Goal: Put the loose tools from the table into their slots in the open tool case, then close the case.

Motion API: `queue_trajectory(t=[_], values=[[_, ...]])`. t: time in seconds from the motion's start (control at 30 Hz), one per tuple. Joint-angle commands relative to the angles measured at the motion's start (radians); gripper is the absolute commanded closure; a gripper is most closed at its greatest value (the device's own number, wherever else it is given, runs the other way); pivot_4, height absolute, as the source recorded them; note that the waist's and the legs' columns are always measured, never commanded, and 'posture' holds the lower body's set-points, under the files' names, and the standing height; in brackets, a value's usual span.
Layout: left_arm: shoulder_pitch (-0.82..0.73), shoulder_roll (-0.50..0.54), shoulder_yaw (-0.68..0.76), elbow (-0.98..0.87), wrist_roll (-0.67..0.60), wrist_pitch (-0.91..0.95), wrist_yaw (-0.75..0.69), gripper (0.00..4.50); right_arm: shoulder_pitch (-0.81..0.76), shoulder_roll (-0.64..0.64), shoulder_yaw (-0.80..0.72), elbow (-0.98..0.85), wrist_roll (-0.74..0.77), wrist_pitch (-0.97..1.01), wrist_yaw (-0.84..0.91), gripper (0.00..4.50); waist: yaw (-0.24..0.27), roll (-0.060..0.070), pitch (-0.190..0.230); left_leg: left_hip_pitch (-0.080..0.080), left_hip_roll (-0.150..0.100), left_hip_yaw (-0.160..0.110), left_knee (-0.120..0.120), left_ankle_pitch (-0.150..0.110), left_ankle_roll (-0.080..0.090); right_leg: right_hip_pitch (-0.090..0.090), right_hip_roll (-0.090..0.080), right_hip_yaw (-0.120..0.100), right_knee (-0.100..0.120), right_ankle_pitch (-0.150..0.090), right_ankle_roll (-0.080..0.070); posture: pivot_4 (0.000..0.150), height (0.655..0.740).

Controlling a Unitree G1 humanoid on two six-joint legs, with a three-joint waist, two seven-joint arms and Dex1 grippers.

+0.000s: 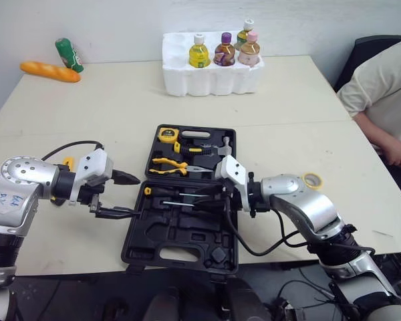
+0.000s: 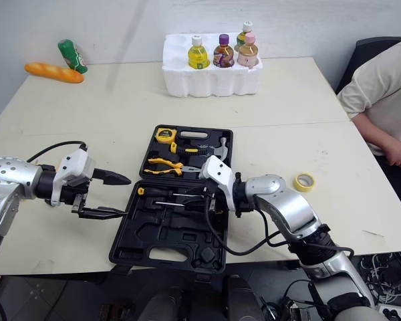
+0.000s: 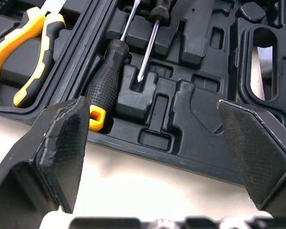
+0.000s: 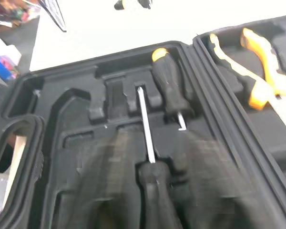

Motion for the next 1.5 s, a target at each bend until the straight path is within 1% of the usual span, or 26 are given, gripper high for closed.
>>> queue_trajectory(t=[0.03, 0.13, 0.2, 0.23, 0.4, 0.5, 0.6, 0.7, 0.77, 0.87, 0.97, 1.07, 1.1, 1.17, 1.2, 1.3, 1.4, 1.5], values=[[-0.012, 0.0, 0.006, -0.012, 0.004, -0.012, -0.003, 0.0, 0.007, -0.001, 0.037, 0.021, -0.046, -0.046, 0.025, 4.46, 0.0, 0.0, 0.0, 0.0, 0.0, 0.0, 0.0, 0.0, 0.0, 0.0, 0.0, 0.0, 0.0, 0.0, 0.0, 0.15, 0.7367], [-0.011, -0.005, 0.003, -0.009, 0.011, -0.021, 0.002, 0.0, 0.004, -0.018, 0.111, 0.072, -0.133, -0.021, 0.012, 4.46, -0.002, 0.0, 0.0, 0.0, 0.0, 0.0, 0.0, 0.0, 0.0, 0.0, 0.0, 0.0, 0.0, 0.0, 0.0, 0.15, 0.7367], [-0.01, -0.01, 0.0, -0.01, 0.014, -0.025, 0.006, 0.0, 0.002, -0.012, 0.15, 0.124, -0.214, -0.074, -0.025, 4.46, -0.003, -0.002, -0.001, 0.002, 0.0, 0.001, 0.0, 0.0, -0.001, 0.001, 0.0, 0.001, 0.001, 0.0, 0.0, 0.15, 0.7367], [-0.01, -0.012, -0.001, -0.01, 0.015, -0.026, 0.007, 0.0, 0.004, -0.006, 0.154, 0.137, -0.227, -0.078, -0.033, 4.46, -0.003, -0.002, -0.001, 0.003, 0.0, 0.001, 0.0, 0.0, 0.0, 0.001, 0.0, 0.001, 0.001, 0.0, 0.0, 0.15, 0.7367], [-0.011, -0.033, -0.013, -0.013, 0.021, -0.037, 0.023, 0.0, 0.027, -0.006, 0.177, 0.125, -0.222, 0.014, -0.017, 4.46, -0.001, -0.004, -0.003, 0.005, 0.0, 0.0, 0.001, -0.001, 0.001, 0.002, 0.0, 0.001, 0.003, 0.0, -0.001, 0.15, 0.7367], [-0.023, -0.055, -0.02, -0.014, 0.027, -0.042, 0.036, 0.0, 0.033, 0.001, 0.164, 0.114, -0.231, -0.004, -0.038, 4.46, 0.0, -0.007, -0.006, 0.006, 0.0, 0.0, 0.001, 0.0, 0.001, 0.002, 0.0, 0.001, 0.004, 0.0, -0.002, 0.15, 0.7367], [-0.022, -0.074, -0.01, -0.004, 0.028, -0.038, 0.06, 0.0, 0.026, 0.034, 0.068, 0.081, -0.17, -0.02, -0.058, 4.46, 0.0, -0.01, -0.008, 0.006, 0.0, 0.0, 0.001, 0.0, 0.001, 0.002, 0.0, 0.001, 0.005, 0.0, -0.002, 0.15, 0.7367], [0.001, -0.101, 0.016, 0.002, 0.016, -0.023, 0.103, 0.0, 0.043, 0.045, -0.068, -0.018, -0.089, 0.015, -0.091, 4.46, 0.0, -0.009, -0.008, 0.005, 0.0, 0.0, 0.001, 0.0, 0.001, 0.001, 0.0, 0.001, 0.006, 0.0, -0.002, 0.15, 0.7367], [0.024, -0.119, 0.043, -0.006, 0.002, -0.007, 0.144, 0.0, 0.081, 0.019, -0.175, -0.111, -0.031, 0.056, -0.115, 4.46, 0.002, -0.009, -0.007, 0.004, 0.0, 0.0, 0.001, 0.0, 0.001, 0.0, 0.0, 0.001, 0.007, 0.0, -0.002, 0.15, 0.7367], [0.081, -0.144, 0.138, -0.036, -0.056, 0.055, 0.218, 0.0, 0.164, -0.067, -0.359, -0.22, 0.069, 0.148, -0.12, 4.46, 0.007, -0.009, -0.007, 0.001, 0.0, -0.001, 0.001, 0.0, 0.001, 0.0, 0.0, 0.0, 0.005, 0.0, -0.002, 0.15, 0.7367], [0.171, -0.186, 0.296, -0.052, -0.134, 0.123, 0.328, 0.0, 0.278, -0.176, -0.537, -0.23, 0.106, 0.162, -0.107, 3.61, 0.015, -0.009, -0.007, 0.001, 0.0, -0.001, 0.001, -0.002, 0.003, 0.001, 0.0, 0.001, 0.002, 0.0, -0.002, 0.15, 0.7367], [0.29, -0.234, 0.476, -0.047, -0.176, 0.158, 0.447, 0.0, 0.39, -0.284, -0.695, -0.147, 0.091, 0.109, -0.082, 2.1, 0.016, -0.009, -0.007, 0.002, 0.0, 0.0, -0.001, -0.002, 0.005, 0.001, 0.0, 0.001, 0.0, 0.0, -0.001, 0.15, 0.7367], [0.338, -0.241, 0.525, -0.043, -0.172, 0.155, 0.472, 0.0, 0.42, -0.315, -0.742, -0.114, 0.083, 0.091, -0.075, 1.7, 0.016, -0.009, -0.007, 0.002, 0.0, 0.0, -0.001, -0.002, 0.004, 0.001, 0.0, 0.001, 0.0, 0.0, -0.001, 0.15, 0.7367], [0.427, -0.251, 0.613, -0.02, -0.156, 0.136, 0.514, 0.0, 0.464, -0.366, -0.826, -0.052, 0.073, 0.065, -0.073, 0.49, 0.015, -0.008, -0.007, 0.004, 0.0, 0.002, -0.002, -0.002, 0.004, 0.001, 0.0, 0.003, -0.001, 0.0, -0.001, 0.15, 0.7367], [0.46, -0.263, 0.66, 0.001, -0.157, 0.131, 0.544, 0.0, 0.481, -0.386, -0.861, -0.025, 0.069, 0.06, -0.076, 0.07, 0.015, -0.008, -0.007, 0.005, 0.0, 0.002, -0.002, -0.002, 0.004, 0.002, 0.0, 0.003, -0.001, 0.0, -0.001, 0.15, 0.7367], [0.54, -0.312, 0.782, 0.083, -0.143, 0.082, 0.653, 0.0, 0.554, -0.451, -0.936, 0.067, 0.032, -0.007, -0.052, 0.07, 0.019, -0.008, -0.007, 0.007, 0.0, 0.002, -0.002, -0.002, 0.004, 0.002, 0.0, 0.003, 0.0, 0.0, -0.002, 0.15, 0.7367], [0.604, -0.351, 0.85, 0.082, -0.146, 0.062, 0.722, 0.0, 0.594, -0.489, -0.979, 0.17, 0.005, -0.074, -0.04, 0.07, 0.024, -0.009, -0.007, 0.007, 0.001, 0.002, -0.002, -0.002, 0.004, 0.004, 0.0, 0.003, -0.002, 0.0, -0.002, 0.15, 0.7367], [0.61, -0.338, 0.909, 0.153, -0.157, 0.068, 0.779, 0.0, 0.594, -0.515, -1.005, 0.284, -0.011, -0.129, -0.036, 0.07, 0.028, -0.009, -0.007, 0.011, 0.001, 0.002, -0.002, -0.003, 0.005, 0.009, -0.001, 0.003, -0.003, 0.0, -0.002, 0.15, 0.7367]])
